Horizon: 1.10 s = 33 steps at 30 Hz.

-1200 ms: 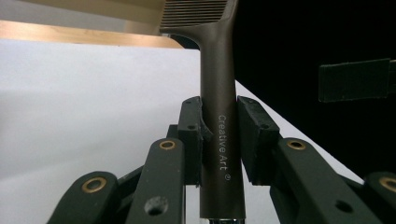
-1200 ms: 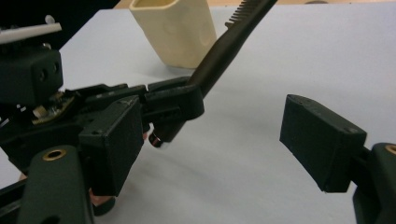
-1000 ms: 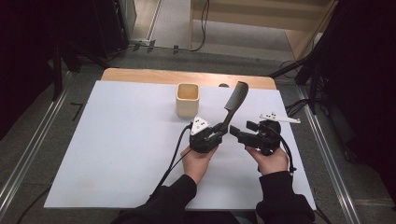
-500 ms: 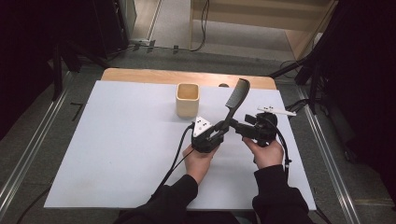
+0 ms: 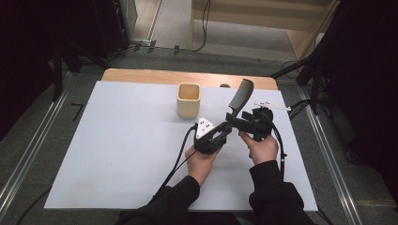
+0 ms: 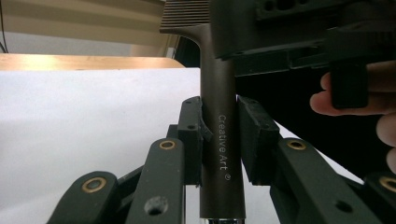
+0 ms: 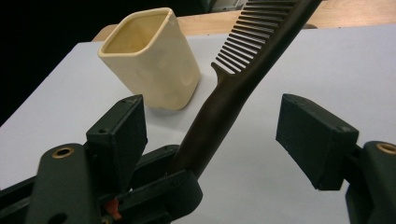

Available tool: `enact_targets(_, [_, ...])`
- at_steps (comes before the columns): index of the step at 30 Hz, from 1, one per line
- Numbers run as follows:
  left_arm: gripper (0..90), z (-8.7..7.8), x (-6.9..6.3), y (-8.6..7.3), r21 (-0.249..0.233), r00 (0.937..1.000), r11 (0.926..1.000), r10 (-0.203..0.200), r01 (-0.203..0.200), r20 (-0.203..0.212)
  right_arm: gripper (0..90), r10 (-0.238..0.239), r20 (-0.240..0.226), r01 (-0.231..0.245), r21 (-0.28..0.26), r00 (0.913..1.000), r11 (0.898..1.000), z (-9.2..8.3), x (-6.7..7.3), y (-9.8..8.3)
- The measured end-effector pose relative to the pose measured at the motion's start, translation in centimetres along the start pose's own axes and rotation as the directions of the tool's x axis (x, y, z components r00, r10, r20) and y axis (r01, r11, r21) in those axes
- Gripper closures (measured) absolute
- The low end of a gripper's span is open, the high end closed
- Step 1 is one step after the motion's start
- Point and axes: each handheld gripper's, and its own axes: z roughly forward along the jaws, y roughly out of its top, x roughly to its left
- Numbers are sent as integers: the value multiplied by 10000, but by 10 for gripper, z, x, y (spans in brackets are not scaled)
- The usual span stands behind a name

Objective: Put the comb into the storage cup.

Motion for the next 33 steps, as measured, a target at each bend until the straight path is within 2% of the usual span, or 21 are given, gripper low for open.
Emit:
enact_targets(7, [729, -1, -2, 0, -71, 9999, 9999, 109, -109, 18, 249, 258, 43, -259, 48, 9997, 9997, 7, -1, 1])
enact_targets(12, [729, -1, -4, 0, -49, 9999, 9999, 112, -112, 75, 306, 403, 68, -403, 21, 9992, 9992, 11, -1, 1])
enact_targets(15, [729, -1, -4, 0, -70, 9999, 9999, 129, -128, 91, 377, 677, 29, -677, 37, 9977, 9977, 12, -1, 2])
enact_targets(18, [729, -2, -5, -1, -57, 9998, 9999, 141, -141, 113, 464, 1226, -52, -1224, 233, 9924, 9922, 13, -4, 2])
enact_targets(24, [729, -1, -6, -2, 49, 9997, 9999, 141, -141, 185, 609, 1678, 1, -1675, 649, 9858, 9837, 16, -6, 1])
enact_targets(33, [728, -1, -5, -4, 158, 9997, 9999, 50, -54, 219, 657, 2224, -277, -2187, 1005, 9746, 9706, 15, -9, 3])
